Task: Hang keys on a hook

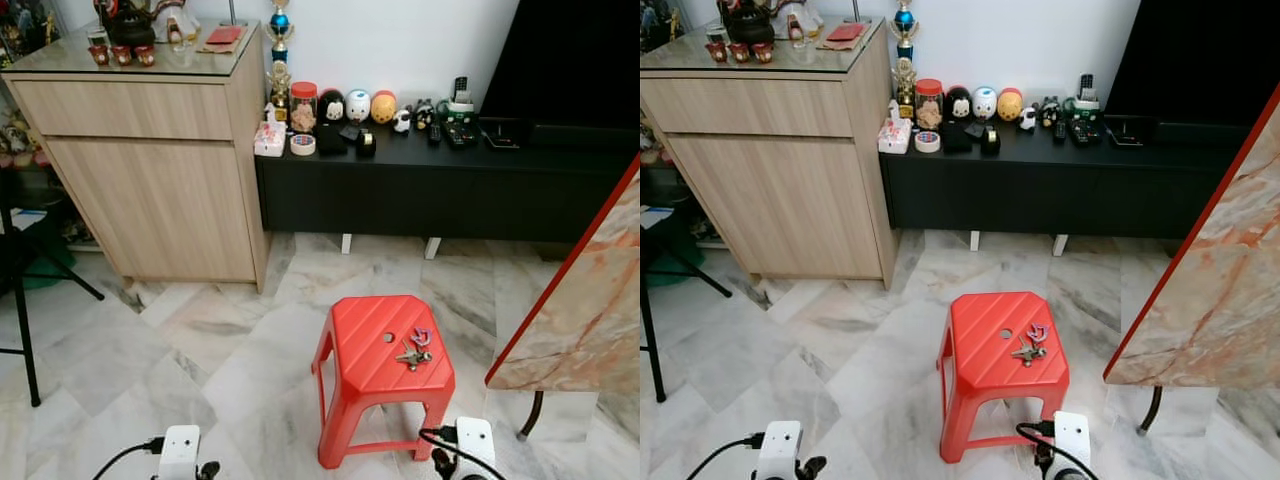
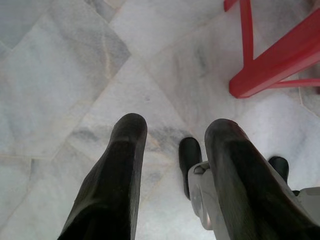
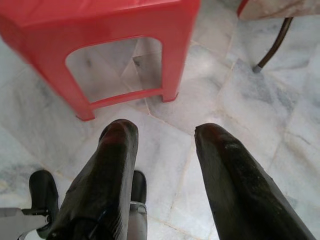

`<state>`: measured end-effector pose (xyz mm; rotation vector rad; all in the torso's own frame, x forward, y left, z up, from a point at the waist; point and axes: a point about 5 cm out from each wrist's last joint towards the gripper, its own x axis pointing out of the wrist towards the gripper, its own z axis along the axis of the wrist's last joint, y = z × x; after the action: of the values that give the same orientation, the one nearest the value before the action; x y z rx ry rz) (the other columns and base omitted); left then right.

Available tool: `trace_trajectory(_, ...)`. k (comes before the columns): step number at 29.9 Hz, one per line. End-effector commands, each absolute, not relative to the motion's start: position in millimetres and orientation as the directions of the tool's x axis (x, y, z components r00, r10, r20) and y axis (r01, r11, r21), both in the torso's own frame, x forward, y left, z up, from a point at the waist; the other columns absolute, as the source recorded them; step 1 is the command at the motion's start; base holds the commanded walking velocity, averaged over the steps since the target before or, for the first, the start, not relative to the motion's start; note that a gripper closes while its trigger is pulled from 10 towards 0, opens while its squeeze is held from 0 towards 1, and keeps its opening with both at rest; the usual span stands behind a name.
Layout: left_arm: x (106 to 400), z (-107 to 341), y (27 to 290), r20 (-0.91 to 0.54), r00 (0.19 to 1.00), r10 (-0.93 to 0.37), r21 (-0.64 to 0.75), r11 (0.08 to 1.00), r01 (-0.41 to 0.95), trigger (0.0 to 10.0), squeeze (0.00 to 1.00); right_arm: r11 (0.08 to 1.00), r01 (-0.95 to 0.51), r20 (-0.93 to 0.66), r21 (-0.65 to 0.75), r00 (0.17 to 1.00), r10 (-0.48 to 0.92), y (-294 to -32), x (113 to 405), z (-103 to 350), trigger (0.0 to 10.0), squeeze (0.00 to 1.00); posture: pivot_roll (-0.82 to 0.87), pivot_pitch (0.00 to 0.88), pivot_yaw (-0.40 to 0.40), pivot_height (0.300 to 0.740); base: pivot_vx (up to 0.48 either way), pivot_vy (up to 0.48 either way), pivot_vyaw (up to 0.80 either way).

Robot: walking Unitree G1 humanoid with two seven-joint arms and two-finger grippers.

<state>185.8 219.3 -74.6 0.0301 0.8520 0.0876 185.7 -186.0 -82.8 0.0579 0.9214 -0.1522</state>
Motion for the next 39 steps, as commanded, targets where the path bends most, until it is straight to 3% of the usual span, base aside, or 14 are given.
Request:
trace_trajectory(1,186.8,-74.6,217.1,-0.750,0.655,0.086,0.060,0.996,-0.062,10.0,0.00,0.986,0.166,-0.785,-0.012,0.609,-0.111,-187.1,188.9,-80.8,10.0,0.00,0.10,0.000,-0.049,0.740,0.000,0.000,0.00)
trace_trajectory(24,187.9,-73.5,219.0,-0.746,0.660,0.093,0.068,0.996,-0.063,10.0,0.00,0.987,0.159,-0.784,-0.004,0.612,-0.102,-182.4,186.8,-82.1,10.0,0.00,0.11,0.000,-0.048,0.740,0.000,0.000,0.00)
trace_trajectory(39,187.9,-73.2,220.8,-0.746,0.659,0.098,0.074,0.995,-0.064,10.0,0.00,0.990,0.139,-0.794,-0.008,0.601,-0.091,-181.7,185.2,-83.3,10.0,0.00,0.11,0.000,-0.048,0.740,0.252,0.000,0.00)
